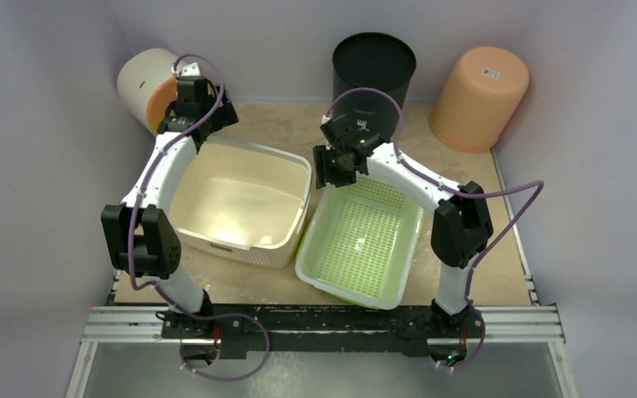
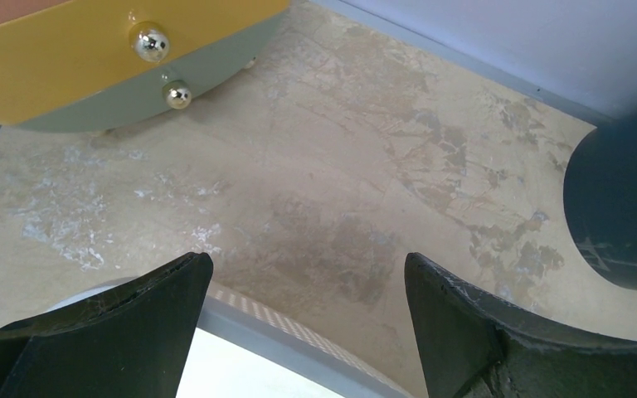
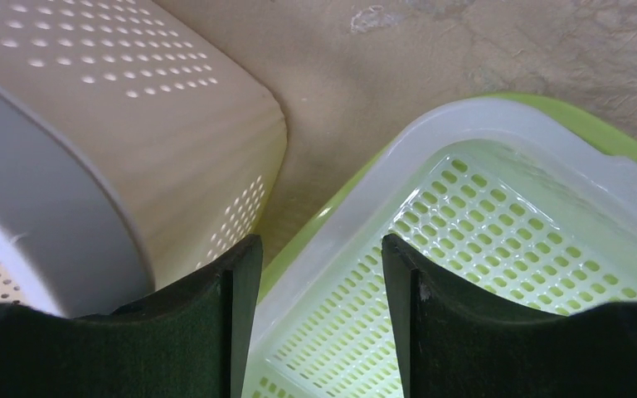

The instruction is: Turn the large container upside down

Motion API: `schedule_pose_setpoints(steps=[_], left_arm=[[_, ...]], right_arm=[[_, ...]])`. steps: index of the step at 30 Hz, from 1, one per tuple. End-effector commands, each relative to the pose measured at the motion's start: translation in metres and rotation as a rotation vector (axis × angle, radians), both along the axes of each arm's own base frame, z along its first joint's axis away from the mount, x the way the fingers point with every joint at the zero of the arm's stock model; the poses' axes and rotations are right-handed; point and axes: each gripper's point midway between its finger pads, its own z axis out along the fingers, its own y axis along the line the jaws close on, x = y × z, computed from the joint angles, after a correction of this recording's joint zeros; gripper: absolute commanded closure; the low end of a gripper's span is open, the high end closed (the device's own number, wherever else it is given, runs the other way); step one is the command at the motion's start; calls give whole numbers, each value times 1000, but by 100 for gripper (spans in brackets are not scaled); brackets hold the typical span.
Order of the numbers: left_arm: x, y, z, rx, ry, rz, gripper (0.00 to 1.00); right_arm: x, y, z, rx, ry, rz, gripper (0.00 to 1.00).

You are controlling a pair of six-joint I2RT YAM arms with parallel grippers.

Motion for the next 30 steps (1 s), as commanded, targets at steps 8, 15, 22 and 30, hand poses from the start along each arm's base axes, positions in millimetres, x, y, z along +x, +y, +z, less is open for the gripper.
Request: schedule_pose_setpoints(steps=[8,15,22,30], left_arm=[[-21,3,29,-5,-83,3,12],[-38,3,31,-28,-97,13,12],[-50,6,32,-25,-106,25,12],[-54,7,50,-22,-138,30,12]], right_arm=[[-4,-11,-15,-23,-39,-26,46],[-15,-14,1,17,-51,-12,62],[-11,-13,28,25,-99,17,90],[2,-3,164,209,-342,18,100]])
